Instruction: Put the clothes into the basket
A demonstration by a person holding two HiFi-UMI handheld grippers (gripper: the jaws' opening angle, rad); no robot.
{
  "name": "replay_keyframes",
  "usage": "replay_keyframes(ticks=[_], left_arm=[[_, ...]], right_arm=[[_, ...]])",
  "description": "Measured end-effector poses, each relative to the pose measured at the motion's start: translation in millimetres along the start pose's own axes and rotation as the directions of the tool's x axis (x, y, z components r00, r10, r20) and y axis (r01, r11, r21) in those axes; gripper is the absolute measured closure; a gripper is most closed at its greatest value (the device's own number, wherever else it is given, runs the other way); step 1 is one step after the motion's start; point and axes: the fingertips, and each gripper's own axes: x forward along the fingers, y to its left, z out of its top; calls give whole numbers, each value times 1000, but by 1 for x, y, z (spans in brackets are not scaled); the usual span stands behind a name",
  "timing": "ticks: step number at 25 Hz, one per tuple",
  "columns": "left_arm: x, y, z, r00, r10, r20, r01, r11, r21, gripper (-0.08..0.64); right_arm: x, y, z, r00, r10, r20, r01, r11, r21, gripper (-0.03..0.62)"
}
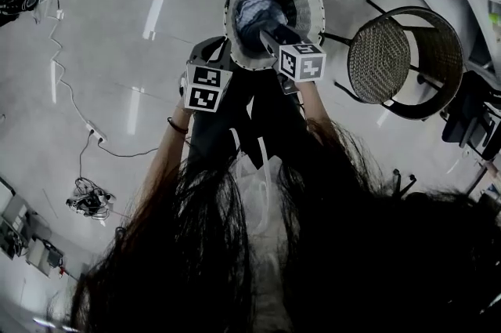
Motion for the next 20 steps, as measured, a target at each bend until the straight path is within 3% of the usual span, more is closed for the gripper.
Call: replay_keyframes(ticks=[5, 12, 16, 20], left_arm=[[-17, 8, 41, 998, 13, 64, -13, 1000, -8, 531], [-49, -6, 80, 991, -17, 136, 17, 1000, 1, 531], [-65, -21, 87, 988, -65, 142, 58, 997, 49, 531], [-76, -33, 86, 985, -114, 131, 101, 990, 101, 531]], right_arm=[[-38, 16, 47, 994, 6, 110, -8, 1000, 24, 351], [-87, 45, 76, 980, 25, 198, -36, 998, 51, 353], [-116, 65, 80, 968, 48, 246, -72, 994, 87, 370], [-144, 73, 80, 953, 6, 303, -44, 992, 118, 387]])
